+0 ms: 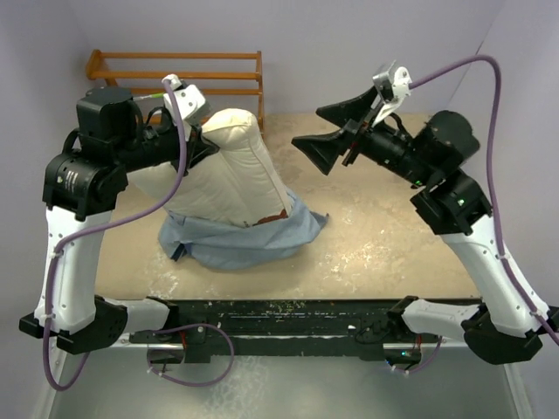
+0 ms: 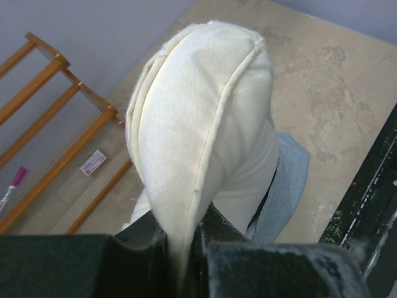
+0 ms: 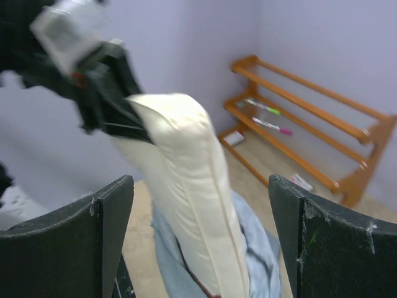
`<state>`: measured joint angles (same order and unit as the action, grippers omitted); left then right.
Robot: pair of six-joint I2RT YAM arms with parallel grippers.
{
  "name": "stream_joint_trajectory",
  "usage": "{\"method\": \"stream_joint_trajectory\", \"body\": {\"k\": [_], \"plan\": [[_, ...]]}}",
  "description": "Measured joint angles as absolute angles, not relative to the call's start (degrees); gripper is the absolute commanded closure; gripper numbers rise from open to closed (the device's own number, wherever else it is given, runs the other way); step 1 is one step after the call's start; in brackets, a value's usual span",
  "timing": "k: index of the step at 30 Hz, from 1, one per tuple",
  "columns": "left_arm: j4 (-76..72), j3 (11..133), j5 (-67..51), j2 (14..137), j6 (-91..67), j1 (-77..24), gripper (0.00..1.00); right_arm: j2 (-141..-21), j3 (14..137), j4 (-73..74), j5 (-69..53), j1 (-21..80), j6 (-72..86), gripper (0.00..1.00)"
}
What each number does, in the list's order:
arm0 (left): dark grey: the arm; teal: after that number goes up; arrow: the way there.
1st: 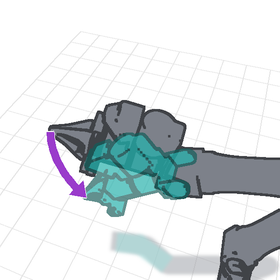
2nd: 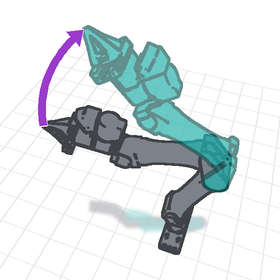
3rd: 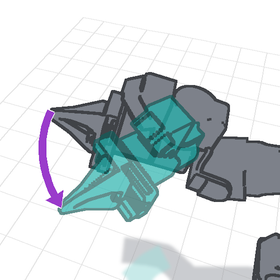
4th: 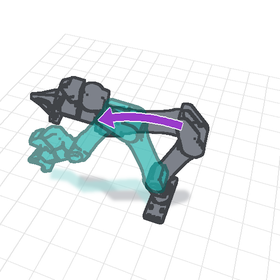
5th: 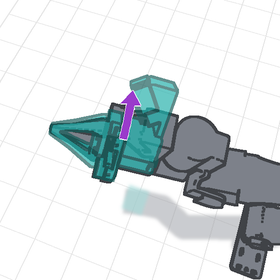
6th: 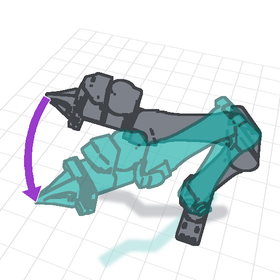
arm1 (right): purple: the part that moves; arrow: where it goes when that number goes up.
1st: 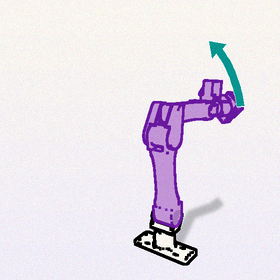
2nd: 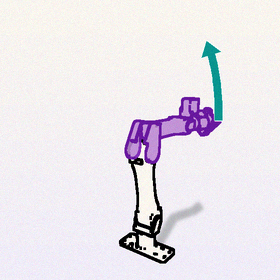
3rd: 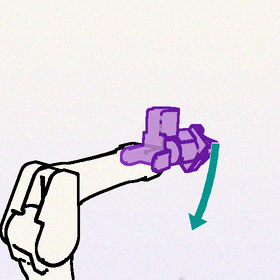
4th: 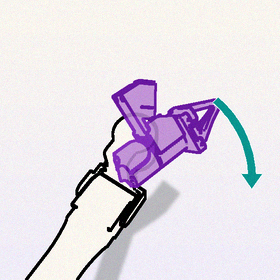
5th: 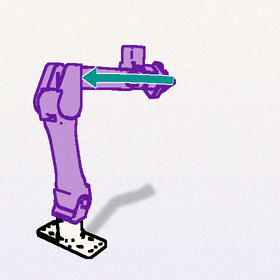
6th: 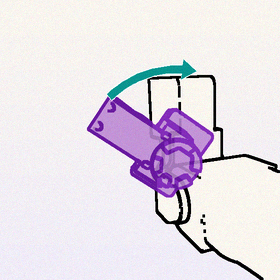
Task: Remove the pillowcase from the pillow
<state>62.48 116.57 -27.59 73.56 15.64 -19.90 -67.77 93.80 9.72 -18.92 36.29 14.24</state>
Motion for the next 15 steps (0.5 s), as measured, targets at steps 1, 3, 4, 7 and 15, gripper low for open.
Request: {"method": "stream_joint_trajectory", "body": {"k": [1,3,4,7,15], "plan": [[62.5,116.29,-28.49,73.97,15.57,-19.9,1.0,-68.27,95.77,10.15,-21.1,36.58,13.8,0.08],[62.35,116.01,-30.02,74.32,15.59,-19.9,1.0,-69.73,98.96,11.05,-24.43,37.58,12.78,0.07],[62.3,115.81,-30.74,74.32,15.59,-19.9,1.0,-70.87,100.29,11.66,-25.82,38.3,12.14,0.07],[62.24,115.39,-32.69,74.24,15.62,-19.9,1.0,-74.94,102.65,13.89,-28.6,40.8,10.17,0.06],[63.68,115.22,-36.53,74.24,16.05,-19.88,1.0,-85.86,102.83,20.1,-28.88,44.36,6.15,0.11]]}}
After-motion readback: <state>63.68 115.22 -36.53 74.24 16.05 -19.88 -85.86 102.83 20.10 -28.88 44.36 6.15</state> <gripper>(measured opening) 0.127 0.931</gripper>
